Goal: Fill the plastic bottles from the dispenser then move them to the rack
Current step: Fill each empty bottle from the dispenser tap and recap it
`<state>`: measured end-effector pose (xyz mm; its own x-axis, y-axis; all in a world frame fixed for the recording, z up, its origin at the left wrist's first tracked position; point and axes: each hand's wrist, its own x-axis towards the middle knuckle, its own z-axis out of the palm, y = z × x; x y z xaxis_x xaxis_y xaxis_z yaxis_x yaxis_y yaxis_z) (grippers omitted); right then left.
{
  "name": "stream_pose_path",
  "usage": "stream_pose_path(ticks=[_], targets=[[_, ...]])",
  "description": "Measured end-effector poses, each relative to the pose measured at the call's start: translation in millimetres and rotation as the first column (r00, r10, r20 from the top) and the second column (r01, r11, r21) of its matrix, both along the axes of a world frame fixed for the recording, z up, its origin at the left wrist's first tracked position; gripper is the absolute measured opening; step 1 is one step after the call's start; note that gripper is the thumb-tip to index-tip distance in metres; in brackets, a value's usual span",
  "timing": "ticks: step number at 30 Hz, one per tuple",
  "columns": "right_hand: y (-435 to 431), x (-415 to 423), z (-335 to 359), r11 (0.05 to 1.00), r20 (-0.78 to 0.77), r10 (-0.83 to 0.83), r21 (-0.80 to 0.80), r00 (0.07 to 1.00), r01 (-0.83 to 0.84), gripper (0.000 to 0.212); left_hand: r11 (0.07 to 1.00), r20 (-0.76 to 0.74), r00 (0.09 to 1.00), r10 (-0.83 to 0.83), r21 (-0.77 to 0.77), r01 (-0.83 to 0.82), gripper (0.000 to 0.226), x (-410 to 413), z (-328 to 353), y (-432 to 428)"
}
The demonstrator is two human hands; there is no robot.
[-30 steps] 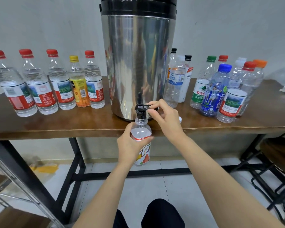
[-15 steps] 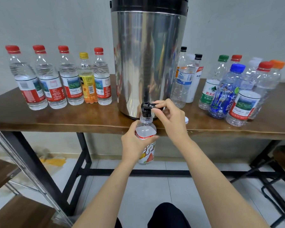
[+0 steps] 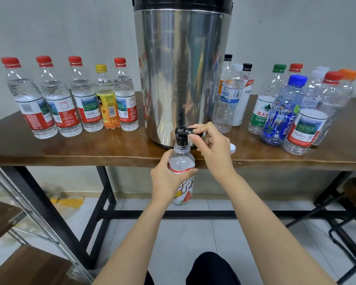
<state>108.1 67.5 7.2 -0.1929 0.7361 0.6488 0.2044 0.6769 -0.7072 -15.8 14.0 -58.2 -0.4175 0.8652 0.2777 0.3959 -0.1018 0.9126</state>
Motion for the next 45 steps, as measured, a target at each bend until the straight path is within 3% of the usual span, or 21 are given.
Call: stream_pose_path(ticks=[16, 45], targets=[[3.3, -1.0, -2.8, 0.999, -0.055, 0.035, 0.007, 0.998, -0.035, 0.008, 1.0, -0.013, 1.0, -0.001, 0.001, 0.001, 0.073, -1.2, -0.4, 0.9], [2.2, -0.7, -2.6, 0.999, -0.064, 0.031, -0.016, 0.997, -0.032, 0.013, 1.0, -0.001, 1.0, -0.009, 0.003, 0.009, 0.072, -1.7, -0.8, 1.3]])
